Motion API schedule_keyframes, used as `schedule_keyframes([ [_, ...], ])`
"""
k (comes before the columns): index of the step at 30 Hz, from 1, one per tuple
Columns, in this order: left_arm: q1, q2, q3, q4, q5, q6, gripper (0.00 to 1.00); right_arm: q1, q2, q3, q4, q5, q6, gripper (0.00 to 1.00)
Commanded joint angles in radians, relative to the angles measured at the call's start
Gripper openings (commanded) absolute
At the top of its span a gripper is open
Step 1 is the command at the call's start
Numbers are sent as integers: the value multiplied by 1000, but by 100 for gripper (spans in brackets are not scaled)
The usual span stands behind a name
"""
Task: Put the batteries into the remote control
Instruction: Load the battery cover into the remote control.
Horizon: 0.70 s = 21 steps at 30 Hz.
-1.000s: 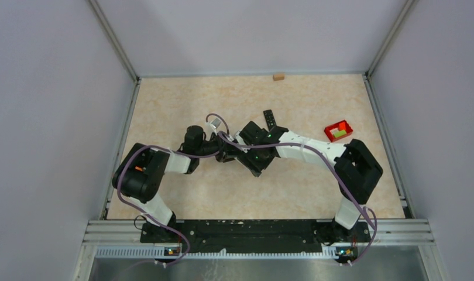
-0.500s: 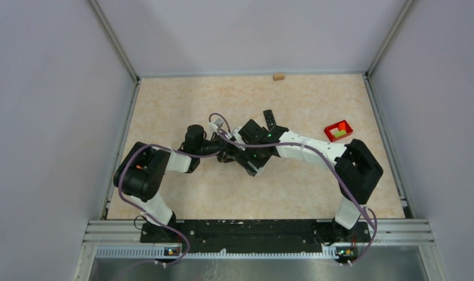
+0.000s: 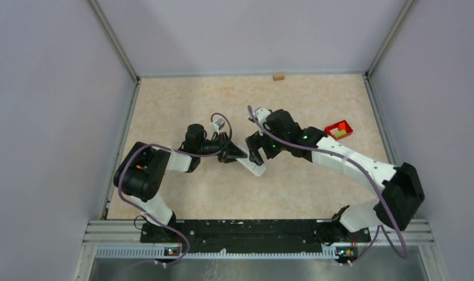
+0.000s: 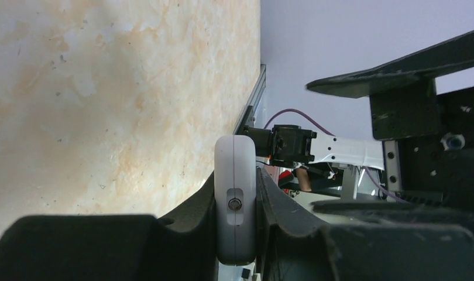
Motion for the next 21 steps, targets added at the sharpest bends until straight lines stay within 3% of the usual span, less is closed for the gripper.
schedule_keyframes([
  [1,5,-21,44,87,21,-42,0,-76,-168,-80,143,-23,189,87],
  [10,10,-45,36,314,-33,-246,0,-163,-425,-379,354,55,859,84],
  [17,15,-68,56,322,-79,-322,0,-164,-491,-555,599,-7,1082,83],
  [21,26,-56,65,382,-74,-401,0,-164,-505,-602,687,1,1134,70],
])
